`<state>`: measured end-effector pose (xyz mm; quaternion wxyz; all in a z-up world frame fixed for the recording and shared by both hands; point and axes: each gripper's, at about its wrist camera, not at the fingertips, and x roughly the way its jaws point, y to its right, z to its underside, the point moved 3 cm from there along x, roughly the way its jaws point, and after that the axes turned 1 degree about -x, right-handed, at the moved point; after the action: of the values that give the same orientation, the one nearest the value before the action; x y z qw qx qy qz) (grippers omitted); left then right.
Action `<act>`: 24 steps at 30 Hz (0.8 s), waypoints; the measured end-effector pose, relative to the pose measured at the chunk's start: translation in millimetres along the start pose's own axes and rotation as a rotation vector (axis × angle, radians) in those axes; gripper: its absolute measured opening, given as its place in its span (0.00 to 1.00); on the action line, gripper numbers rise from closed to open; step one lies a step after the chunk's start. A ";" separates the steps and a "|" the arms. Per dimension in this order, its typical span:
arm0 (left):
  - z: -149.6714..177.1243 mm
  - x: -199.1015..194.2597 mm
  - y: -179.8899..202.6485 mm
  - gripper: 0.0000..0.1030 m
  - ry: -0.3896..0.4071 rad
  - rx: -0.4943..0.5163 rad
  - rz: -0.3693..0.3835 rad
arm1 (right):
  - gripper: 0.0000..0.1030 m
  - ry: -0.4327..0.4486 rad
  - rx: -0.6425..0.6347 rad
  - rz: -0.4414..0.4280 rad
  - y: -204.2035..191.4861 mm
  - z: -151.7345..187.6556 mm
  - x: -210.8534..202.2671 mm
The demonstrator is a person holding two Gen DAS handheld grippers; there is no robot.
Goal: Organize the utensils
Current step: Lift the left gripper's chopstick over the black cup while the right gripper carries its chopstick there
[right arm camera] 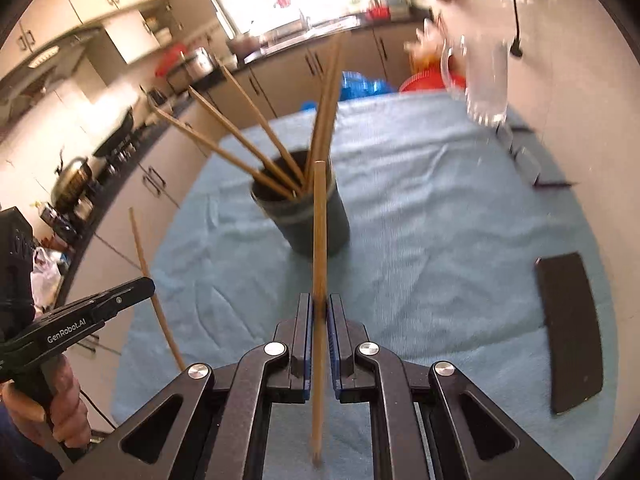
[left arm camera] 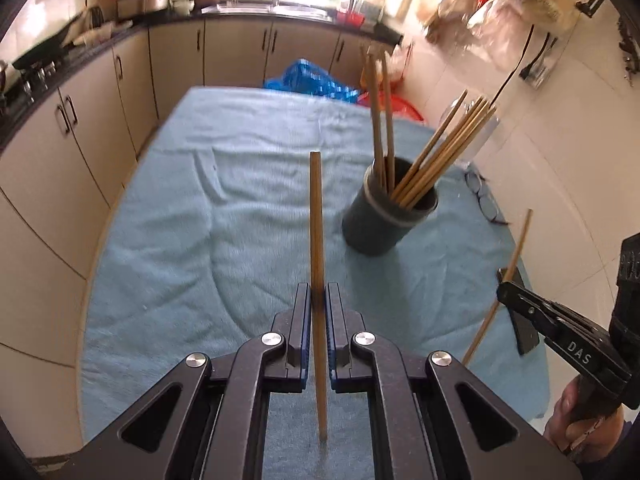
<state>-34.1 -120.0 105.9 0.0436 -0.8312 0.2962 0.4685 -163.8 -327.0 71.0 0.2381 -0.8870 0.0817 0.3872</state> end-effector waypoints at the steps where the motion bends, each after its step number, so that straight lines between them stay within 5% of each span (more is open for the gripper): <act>1: -4.0 -0.8 3.9 0.06 0.013 0.002 -0.005 | 0.08 0.020 0.001 -0.003 -2.2 -1.8 -5.3; 24: -19.3 -18.6 15.9 0.06 0.086 0.037 -0.007 | 0.08 0.119 0.007 -0.025 -9.9 -14.9 -37.4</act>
<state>-35.2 -131.4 134.9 0.0481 -0.8505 0.3036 0.4267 -176.6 -327.1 110.4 0.2407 -0.9085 0.0857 0.3306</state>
